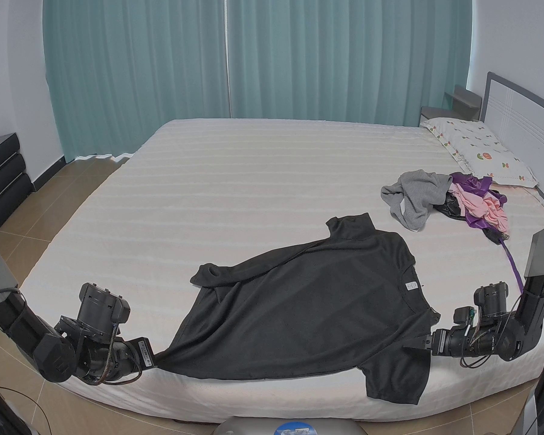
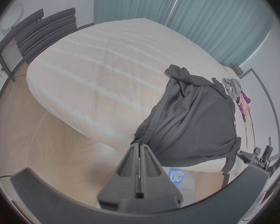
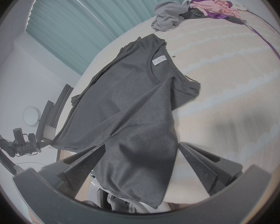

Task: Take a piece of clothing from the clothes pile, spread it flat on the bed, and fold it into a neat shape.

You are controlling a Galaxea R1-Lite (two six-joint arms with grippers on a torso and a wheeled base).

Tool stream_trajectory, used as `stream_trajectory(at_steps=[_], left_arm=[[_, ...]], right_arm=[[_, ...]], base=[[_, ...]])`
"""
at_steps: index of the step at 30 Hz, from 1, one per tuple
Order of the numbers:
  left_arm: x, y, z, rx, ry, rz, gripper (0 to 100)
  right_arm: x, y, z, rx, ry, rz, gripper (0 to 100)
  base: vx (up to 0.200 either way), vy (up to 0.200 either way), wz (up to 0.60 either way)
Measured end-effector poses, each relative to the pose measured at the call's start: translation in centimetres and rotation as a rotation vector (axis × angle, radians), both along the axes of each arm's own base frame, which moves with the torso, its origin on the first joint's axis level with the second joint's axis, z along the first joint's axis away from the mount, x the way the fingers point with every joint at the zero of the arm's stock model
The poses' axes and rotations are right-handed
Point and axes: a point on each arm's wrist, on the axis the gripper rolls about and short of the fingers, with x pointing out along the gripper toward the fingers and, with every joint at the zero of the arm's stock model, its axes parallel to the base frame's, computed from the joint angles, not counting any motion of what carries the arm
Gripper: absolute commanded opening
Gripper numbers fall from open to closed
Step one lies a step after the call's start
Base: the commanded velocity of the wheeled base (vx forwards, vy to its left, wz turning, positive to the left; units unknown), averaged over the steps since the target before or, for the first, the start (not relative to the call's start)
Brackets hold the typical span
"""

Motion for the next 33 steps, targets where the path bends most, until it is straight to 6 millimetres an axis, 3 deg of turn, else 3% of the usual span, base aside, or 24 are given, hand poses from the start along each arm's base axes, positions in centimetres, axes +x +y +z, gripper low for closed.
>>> stream_trajectory(at_steps=[3, 4, 13, 26, 33], left_arm=[[0.0, 0.0, 0.0, 0.001, 0.001, -0.001, 0], [0.0, 0.0, 0.0, 0.0, 0.0, 0.0, 0], [0.0, 0.0, 0.0, 0.0, -0.001, 0.0, 0], [-0.3, -0.1, -0.1, 0.004, 0.009, -0.008, 0], [-0.3, -0.1, -0.2, 0.005, 0.013, -0.013, 0]], right_arm=[[0.1, 0.2, -0.4, -0.004, -0.01, 0.008, 100], [0.2, 0.3, -0.5, -0.007, -0.015, 0.007, 0], [-1.1, 0.1, -1.1, -0.053, 0.02, 0.005, 0], [-4.7, -2.7, -0.3, -0.145, 0.033, 0.016, 0], [-6.0, -3.1, -0.3, -0.167, 0.058, 0.038, 0]], base=[[0.0, 0.0, 0.0], [0.0, 0.0, 0.0], [0.0, 0.0, 0.0], [0.0, 0.0, 0.0], [0.0, 0.0, 0.0]])
